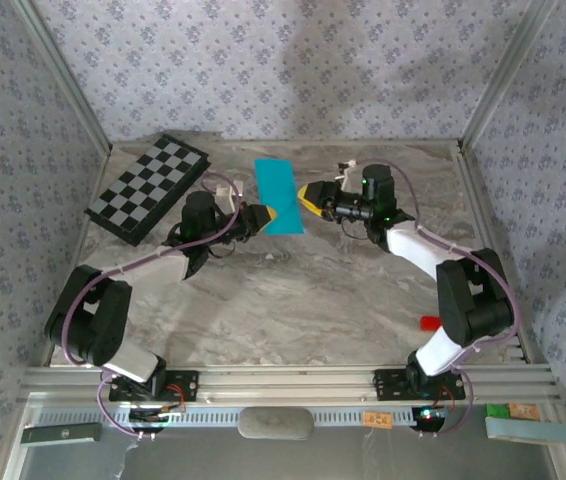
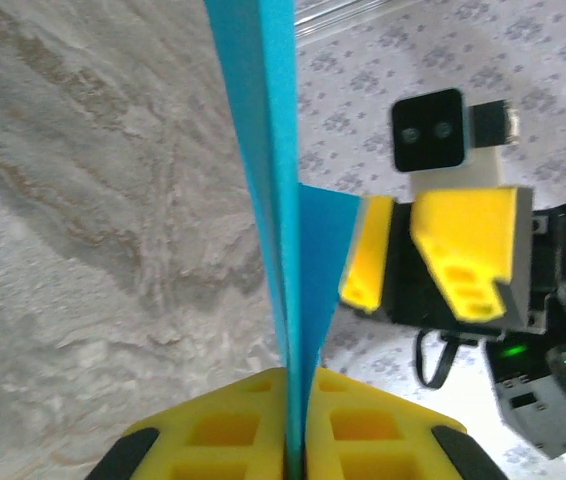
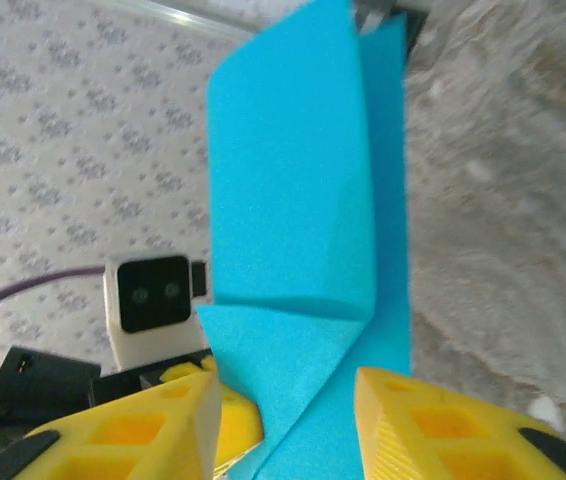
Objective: Fold a paper plane with a square sheet of paper (pick it up from the middle)
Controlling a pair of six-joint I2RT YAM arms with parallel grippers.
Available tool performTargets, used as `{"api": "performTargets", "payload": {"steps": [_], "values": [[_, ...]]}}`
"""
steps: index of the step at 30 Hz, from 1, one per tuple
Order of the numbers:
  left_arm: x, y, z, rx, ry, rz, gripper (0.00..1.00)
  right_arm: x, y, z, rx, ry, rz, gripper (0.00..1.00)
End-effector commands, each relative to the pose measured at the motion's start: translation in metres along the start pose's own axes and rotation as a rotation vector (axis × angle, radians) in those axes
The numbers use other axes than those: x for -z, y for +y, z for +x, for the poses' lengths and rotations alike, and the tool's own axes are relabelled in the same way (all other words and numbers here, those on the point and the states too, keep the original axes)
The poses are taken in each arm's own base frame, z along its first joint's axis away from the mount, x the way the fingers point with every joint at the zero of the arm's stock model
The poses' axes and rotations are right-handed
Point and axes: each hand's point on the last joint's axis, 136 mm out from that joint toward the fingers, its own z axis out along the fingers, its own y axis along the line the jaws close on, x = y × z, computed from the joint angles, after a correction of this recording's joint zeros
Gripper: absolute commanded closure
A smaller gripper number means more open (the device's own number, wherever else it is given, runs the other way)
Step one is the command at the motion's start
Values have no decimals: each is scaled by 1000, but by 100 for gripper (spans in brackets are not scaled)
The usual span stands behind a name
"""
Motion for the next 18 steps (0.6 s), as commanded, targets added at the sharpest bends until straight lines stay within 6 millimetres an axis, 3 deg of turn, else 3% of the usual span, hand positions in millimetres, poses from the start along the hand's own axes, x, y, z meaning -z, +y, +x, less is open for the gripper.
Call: {"api": "performTargets", "payload": {"steps": [1,4,9,12,18], "values": [[10,-6,-8,-133,-8,-93,92,23,-17,-12,28,-56,128,51],[22,18,-6,-216,16,-284,93,38,-33,-19,39,-95,225,42],[54,68,-5,-408,105,-742,92,58,-49,-23,91,-148,373,33],[74,94,-11,-478,142,-995,92,63,-55,-23,98,-157,423,32],[92,123,-22,-602,174,-1353,93,67,-69,-21,84,-159,481,32]]}}
